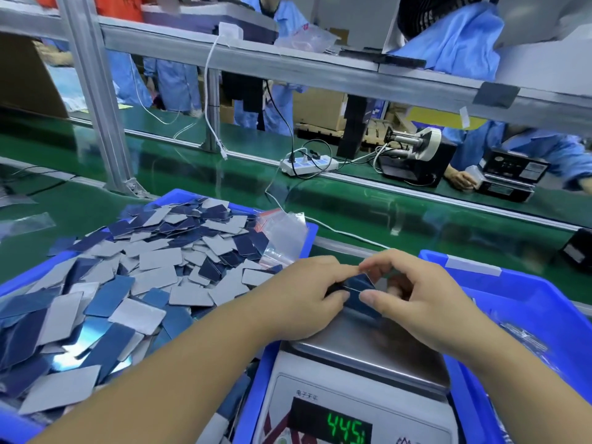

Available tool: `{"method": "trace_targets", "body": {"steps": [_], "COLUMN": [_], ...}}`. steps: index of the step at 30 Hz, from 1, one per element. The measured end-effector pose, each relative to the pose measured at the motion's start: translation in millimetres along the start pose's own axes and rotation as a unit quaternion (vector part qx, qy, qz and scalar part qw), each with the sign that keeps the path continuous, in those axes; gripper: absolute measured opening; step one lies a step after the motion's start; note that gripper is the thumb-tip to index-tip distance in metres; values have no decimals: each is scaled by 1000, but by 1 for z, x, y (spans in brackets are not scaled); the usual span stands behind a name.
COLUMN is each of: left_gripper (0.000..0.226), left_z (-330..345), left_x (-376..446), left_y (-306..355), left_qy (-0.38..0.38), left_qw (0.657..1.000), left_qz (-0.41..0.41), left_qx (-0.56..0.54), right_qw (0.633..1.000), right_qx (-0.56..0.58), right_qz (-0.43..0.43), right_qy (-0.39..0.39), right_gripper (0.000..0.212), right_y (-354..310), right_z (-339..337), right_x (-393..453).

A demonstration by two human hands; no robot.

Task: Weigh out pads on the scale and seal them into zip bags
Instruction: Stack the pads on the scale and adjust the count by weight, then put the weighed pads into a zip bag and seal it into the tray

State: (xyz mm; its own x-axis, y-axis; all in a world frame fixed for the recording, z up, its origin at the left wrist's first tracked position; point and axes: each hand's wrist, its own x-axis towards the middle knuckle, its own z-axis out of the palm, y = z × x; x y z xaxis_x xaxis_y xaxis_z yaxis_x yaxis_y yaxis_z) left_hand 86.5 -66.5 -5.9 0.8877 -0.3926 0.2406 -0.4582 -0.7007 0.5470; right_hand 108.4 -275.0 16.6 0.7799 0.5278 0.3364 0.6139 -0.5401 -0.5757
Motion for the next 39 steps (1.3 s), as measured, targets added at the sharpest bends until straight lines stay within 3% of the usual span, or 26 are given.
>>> {"method": "trace_targets", "body": {"steps": [4, 8, 12, 19, 22, 26, 29, 33, 36, 39], "left_gripper": [47, 36, 44, 46, 63, 85, 90, 91, 76, 38], "left_z": [3, 2, 2, 4, 3, 2, 5, 4, -5, -16], "left_x": [-2, -2, 0, -3, -4, -5, -4, -4, 2, 10], "left_y": [7, 7, 4, 2, 8, 25, 35, 37, 28, -3], "left_qy": [-28, -16, -1, 43, 52, 6, -32, -51, 28, 204], "left_qw": [1000, 1000, 1000, 998, 993, 972, 963, 957, 944, 944], "left_qz": [4, 6, 0, -18, -32, -33, -11, 3, -13, -104], "left_qx": [14, 3, -4, -30, -98, -232, -268, -287, -328, -238], "right_qw": [999, 999, 1000, 997, 996, 996, 998, 996, 995, 997], "right_qx": [20, 28, 4, -57, -69, -72, -64, -87, -98, -65], "right_qz": [-23, -28, -17, 24, 31, 27, 12, 11, 27, 43], "right_qy": [23, 16, 18, -43, -39, -35, -22, -22, -21, -14], "right_gripper": [41, 27, 22, 30, 27, 32, 46, 43, 32, 24], "right_y": [1, -1, -3, -5, -3, -6, -11, -8, -6, -5], "right_z": [0, -2, -6, -1, 2, 6, 12, 15, 13, 9], "right_x": [-1, 0, -1, -2, 0, 0, 2, 1, 3, 2]}}
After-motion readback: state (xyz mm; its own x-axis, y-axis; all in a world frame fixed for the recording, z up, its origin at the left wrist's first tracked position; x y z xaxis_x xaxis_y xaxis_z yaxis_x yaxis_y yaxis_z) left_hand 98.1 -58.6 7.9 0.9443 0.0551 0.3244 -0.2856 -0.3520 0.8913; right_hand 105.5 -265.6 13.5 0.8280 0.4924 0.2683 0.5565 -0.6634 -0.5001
